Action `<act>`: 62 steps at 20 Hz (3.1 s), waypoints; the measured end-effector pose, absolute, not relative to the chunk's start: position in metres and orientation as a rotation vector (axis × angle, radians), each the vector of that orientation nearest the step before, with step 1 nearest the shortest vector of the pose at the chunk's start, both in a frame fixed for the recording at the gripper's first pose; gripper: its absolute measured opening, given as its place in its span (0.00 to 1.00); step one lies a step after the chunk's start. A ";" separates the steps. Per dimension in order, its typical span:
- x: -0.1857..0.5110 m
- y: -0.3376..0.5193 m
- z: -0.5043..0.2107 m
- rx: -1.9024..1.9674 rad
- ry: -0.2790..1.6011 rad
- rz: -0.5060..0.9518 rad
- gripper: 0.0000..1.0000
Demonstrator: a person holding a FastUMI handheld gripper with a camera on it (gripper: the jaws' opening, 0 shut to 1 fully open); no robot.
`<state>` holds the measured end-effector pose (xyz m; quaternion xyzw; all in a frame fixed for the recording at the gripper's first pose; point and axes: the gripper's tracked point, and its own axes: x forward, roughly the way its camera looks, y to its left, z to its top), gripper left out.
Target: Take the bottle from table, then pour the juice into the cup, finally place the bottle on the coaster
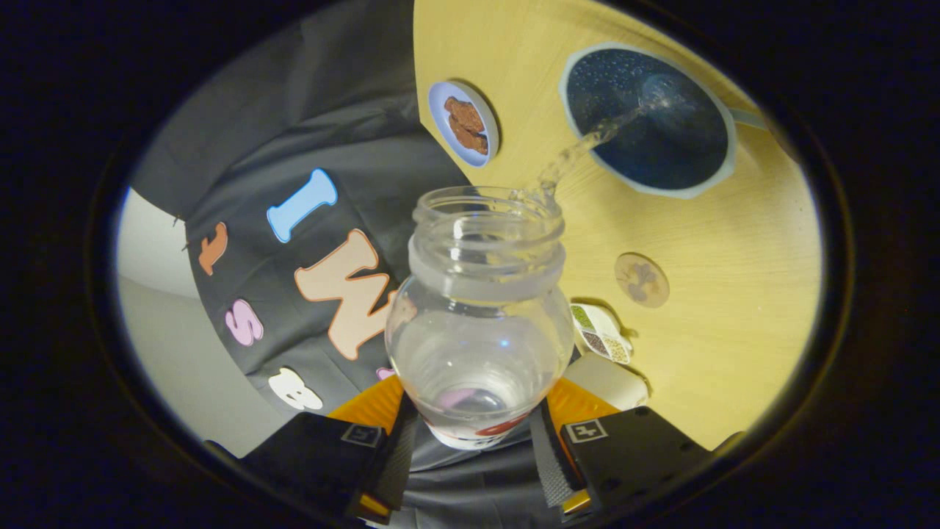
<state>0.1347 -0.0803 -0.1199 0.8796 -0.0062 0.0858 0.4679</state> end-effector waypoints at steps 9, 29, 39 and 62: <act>0.131 -0.096 -0.118 2.244 -0.032 0.210 0.75; 0.125 -0.099 -0.121 2.418 0.016 0.203 0.75; 0.125 -0.100 -0.126 2.437 0.049 0.182 0.75; 0.096 -0.025 -0.208 0.803 0.428 -0.194 0.75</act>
